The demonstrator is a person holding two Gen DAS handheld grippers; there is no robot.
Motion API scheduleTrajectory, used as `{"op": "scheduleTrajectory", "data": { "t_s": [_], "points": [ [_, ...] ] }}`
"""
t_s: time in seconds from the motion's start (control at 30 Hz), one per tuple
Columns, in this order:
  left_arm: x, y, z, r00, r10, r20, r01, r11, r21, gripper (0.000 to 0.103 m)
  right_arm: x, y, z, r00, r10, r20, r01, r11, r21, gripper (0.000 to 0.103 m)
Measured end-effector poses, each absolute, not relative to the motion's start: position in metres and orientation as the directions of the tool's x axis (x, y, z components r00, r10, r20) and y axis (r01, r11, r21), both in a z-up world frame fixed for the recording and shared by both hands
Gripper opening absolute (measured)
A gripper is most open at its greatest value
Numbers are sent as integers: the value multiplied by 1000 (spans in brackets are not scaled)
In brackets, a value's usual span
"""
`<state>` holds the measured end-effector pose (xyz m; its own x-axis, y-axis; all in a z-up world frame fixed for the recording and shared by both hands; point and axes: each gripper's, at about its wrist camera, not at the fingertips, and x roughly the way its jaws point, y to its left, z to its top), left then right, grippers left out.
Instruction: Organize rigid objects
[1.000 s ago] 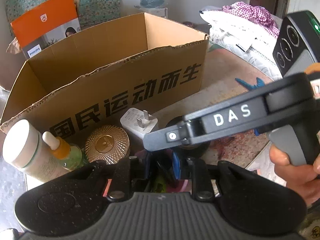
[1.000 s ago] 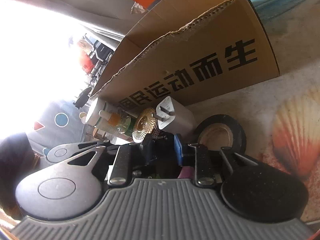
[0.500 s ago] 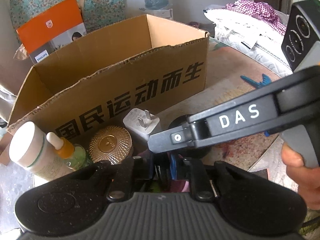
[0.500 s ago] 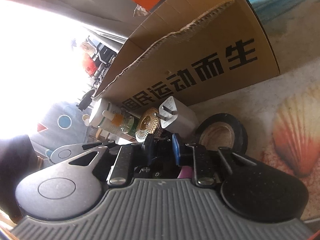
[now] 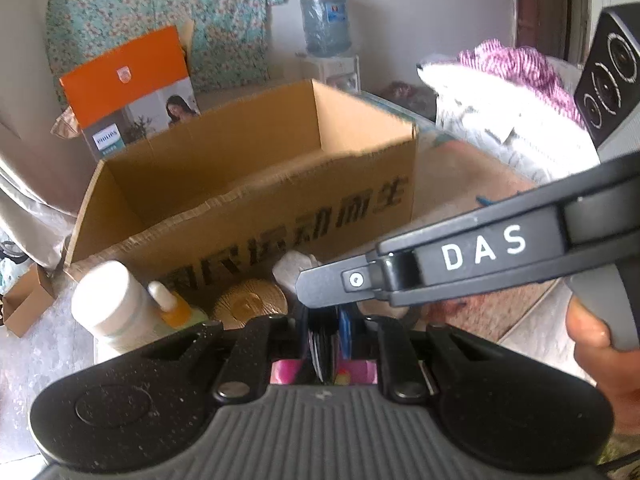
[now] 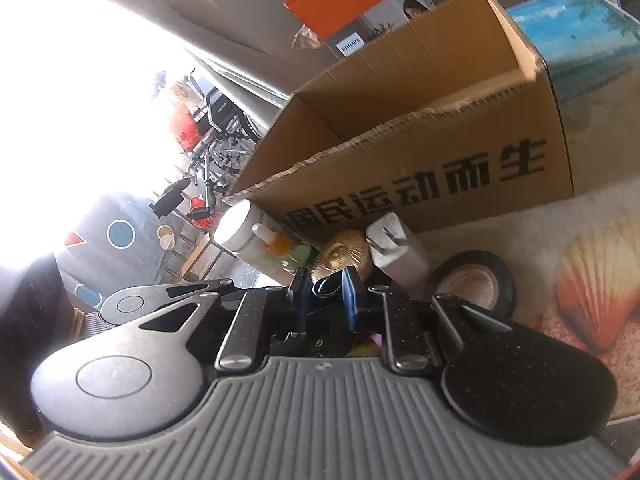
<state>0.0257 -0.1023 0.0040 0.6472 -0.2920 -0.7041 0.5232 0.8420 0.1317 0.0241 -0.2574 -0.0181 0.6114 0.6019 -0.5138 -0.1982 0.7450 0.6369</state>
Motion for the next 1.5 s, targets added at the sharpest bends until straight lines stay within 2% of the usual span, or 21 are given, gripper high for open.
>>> {"op": "scheduleTrajectory", "data": {
  "t_s": [0.3, 0.4, 0.53, 0.73, 0.9, 1.1, 1.23, 1.5],
  "points": [
    [58, -86, 78, 735, -296, -610, 452, 884, 115, 16, 41, -237, 58, 675, 598, -431, -353, 775, 524, 16],
    [90, -81, 94, 740, -267, -617, 419, 901, 114, 16, 69, -229, 82, 673, 615, -411, -406, 771, 491, 16],
    [144, -70, 96, 704, -243, -667, 387, 919, 73, 16, 132, -223, 96, 623, 652, -432, -408, 743, 531, 16],
    [231, -57, 65, 595, -196, -780, 348, 937, 29, 16, 238, -212, 74, 511, 688, -516, -281, 701, 656, 16],
    [273, -54, 35, 533, -119, -837, 314, 947, 65, 16, 304, -203, 28, 423, 702, -573, -143, 677, 722, 16],
    [296, -63, 19, 543, -16, -839, 294, 940, 172, 19, 349, -194, -14, 382, 703, -600, -33, 659, 751, 19],
    [294, -67, 26, 558, -34, -829, 295, 942, 161, 31, 359, -197, -30, 375, 702, -605, 2, 652, 758, 20],
    [258, -65, 59, 619, -71, -782, 297, 943, 149, 45, 338, -216, -11, 422, 697, -580, -23, 648, 762, 21]
  ]
}}
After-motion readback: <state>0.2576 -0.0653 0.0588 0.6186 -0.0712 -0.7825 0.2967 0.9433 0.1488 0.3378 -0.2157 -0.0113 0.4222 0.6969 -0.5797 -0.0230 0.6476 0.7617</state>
